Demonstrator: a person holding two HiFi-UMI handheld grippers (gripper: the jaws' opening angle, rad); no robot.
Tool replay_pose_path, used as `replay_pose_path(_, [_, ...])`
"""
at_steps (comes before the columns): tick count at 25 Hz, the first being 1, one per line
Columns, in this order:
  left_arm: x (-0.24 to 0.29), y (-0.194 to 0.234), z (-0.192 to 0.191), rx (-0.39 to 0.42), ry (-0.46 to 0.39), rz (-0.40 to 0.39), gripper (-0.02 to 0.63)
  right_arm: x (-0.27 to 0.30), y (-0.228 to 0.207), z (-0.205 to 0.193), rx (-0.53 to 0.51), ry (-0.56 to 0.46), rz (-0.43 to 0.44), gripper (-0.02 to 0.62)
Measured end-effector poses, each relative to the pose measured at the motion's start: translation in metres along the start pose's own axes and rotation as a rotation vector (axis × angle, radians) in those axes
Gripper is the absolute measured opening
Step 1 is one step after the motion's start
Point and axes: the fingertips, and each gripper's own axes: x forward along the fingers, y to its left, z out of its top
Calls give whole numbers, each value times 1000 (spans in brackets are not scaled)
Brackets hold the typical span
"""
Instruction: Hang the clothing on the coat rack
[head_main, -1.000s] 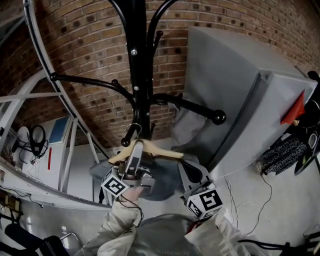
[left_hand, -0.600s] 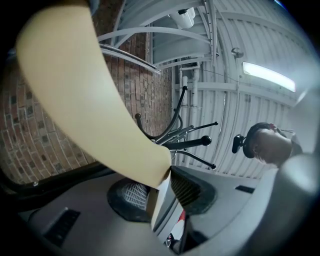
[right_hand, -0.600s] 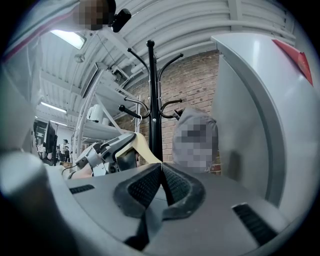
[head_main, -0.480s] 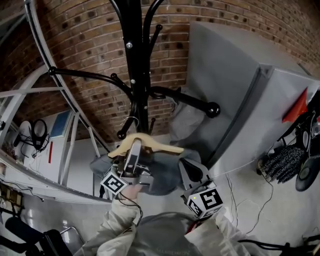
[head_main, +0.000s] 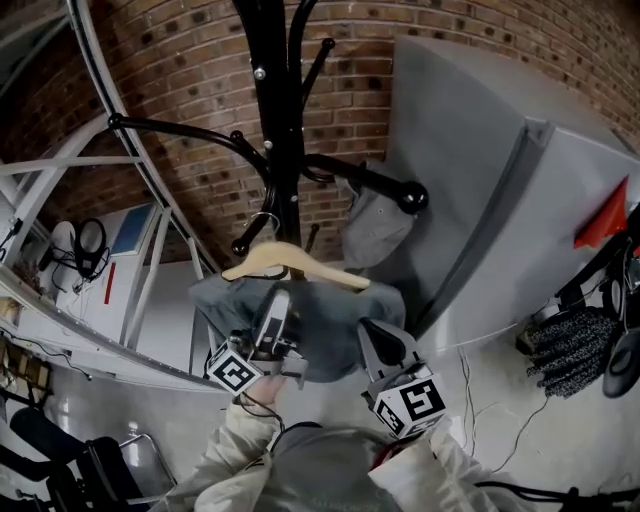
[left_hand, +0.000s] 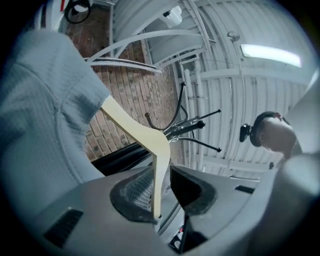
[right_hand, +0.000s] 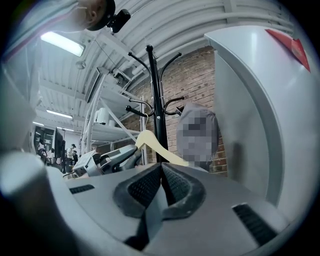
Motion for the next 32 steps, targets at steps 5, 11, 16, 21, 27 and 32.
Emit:
replay_pose_path(5, [-21, -8, -27, 166, 131, 84, 61, -9, 2, -18, 49, 22, 0, 25])
replay_pose_path(11, [-60, -5, -41, 266, 250, 176, 9, -12, 25, -28, 74, 46, 0, 25])
replay_pose_path(16, [-110, -4, -51, 492, 446, 257, 8, -10, 60, -36, 76, 56, -21, 25])
replay_pose_path(21, [-156, -15, -48, 703, 567, 206, 8, -5, 101, -40, 80, 61, -50, 25])
replay_pose_path(27, [-186, -29, -18, 730, 564, 207, 8, -9, 148, -45, 69, 66, -92, 25])
replay_pose_path(32, [-220, -46, -9, 697, 560, 133, 8, -19, 194, -50, 56, 84, -141, 25])
